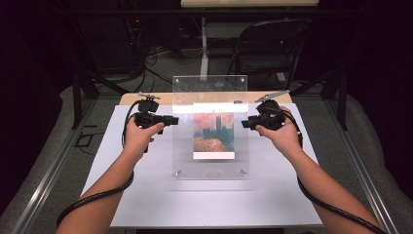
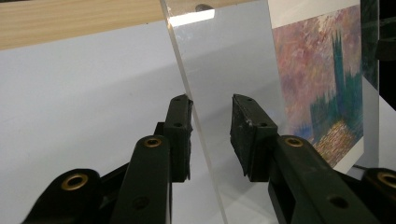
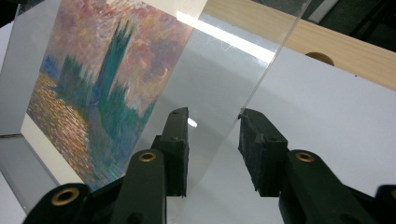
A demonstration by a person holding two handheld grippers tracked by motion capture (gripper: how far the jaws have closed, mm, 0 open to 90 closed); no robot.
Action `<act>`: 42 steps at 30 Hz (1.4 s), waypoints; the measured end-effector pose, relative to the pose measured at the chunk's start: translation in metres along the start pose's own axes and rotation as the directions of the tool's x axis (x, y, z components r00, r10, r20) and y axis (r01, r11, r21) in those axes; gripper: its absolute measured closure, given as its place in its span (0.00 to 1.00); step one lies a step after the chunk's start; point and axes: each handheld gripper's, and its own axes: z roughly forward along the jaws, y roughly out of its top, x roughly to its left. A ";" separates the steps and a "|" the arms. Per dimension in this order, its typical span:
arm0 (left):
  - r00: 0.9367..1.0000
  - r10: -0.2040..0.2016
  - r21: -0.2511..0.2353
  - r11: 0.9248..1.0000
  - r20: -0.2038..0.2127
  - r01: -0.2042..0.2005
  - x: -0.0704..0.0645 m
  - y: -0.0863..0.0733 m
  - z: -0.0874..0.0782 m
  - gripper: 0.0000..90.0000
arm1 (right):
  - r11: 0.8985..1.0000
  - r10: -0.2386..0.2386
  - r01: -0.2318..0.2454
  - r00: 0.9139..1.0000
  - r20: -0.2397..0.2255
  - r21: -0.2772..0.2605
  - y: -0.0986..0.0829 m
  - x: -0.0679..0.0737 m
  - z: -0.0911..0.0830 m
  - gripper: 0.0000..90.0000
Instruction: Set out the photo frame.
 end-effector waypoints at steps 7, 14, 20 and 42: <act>1.000 0.011 -0.010 1.000 0.019 -0.011 -0.004 -0.005 -0.011 0.79 | 1.000 -0.005 0.005 1.000 0.001 -0.020 -0.004 0.006 -0.011 0.75; 0.999 0.035 -0.024 0.999 0.029 -0.034 -0.010 -0.010 -0.021 0.81 | 0.999 -0.013 0.012 1.000 -0.014 -0.037 -0.008 0.010 -0.021 0.79; 0.998 0.048 -0.045 0.998 0.050 -0.045 -0.015 -0.019 -0.031 0.84 | 0.998 -0.003 0.002 1.000 -0.025 -0.059 -0.014 0.016 -0.032 0.83; 0.982 0.158 -0.111 0.983 0.107 -0.146 -0.048 -0.070 -0.073 0.85 | 0.989 -0.072 0.058 0.993 -0.094 -0.138 -0.055 0.051 -0.078 0.89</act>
